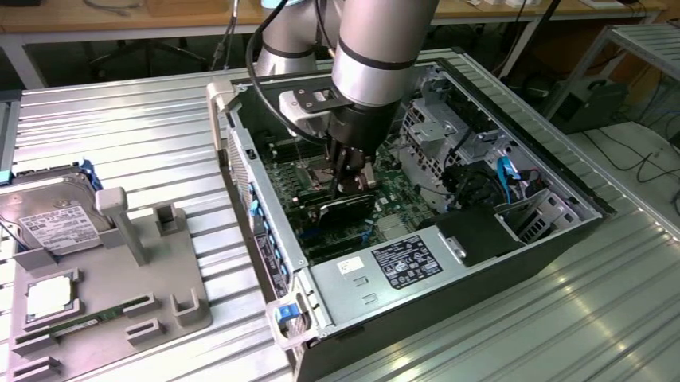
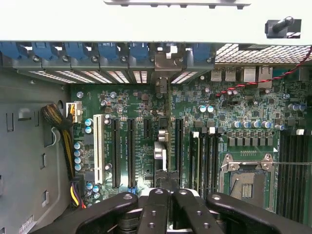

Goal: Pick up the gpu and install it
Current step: 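Press down on the gpu until it lock into place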

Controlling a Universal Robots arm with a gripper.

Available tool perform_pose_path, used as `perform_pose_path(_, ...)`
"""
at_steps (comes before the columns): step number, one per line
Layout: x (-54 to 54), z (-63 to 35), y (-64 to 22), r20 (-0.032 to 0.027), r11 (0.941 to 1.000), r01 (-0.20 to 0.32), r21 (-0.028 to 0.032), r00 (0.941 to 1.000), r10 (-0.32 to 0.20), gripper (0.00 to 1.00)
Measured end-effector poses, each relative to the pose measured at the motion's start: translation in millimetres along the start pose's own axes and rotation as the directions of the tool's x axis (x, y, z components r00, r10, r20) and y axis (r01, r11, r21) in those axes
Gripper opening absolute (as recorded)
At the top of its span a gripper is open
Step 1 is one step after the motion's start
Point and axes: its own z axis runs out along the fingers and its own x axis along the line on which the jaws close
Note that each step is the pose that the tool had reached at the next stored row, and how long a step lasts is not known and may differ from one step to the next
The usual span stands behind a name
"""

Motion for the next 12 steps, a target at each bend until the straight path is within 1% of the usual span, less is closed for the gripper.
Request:
perform_pose_path(5,0.0,0.0,0.0,0.0,1.0,0.0,0.0,1.0,0.0,0.11)
perform_pose_path(6,0.1,-0.1,1.4,-0.0002,1.0,0.0,-0.0001,1.0,0.0,0.11)
perform_pose_path(8,0.0,0.0,9.0,0.0,1.0,0.0,0.0001,1.0,0.0,0.11)
perform_pose_path(11,0.0,0.0,17.0,-0.0001,1.0,0.0,0.0,1.0,0.0,0.11)
perform_pose_path(12,0.1,0.0,21.0,-0.0001,1.0,0.0,0.0,1.0,0.0,0.11)
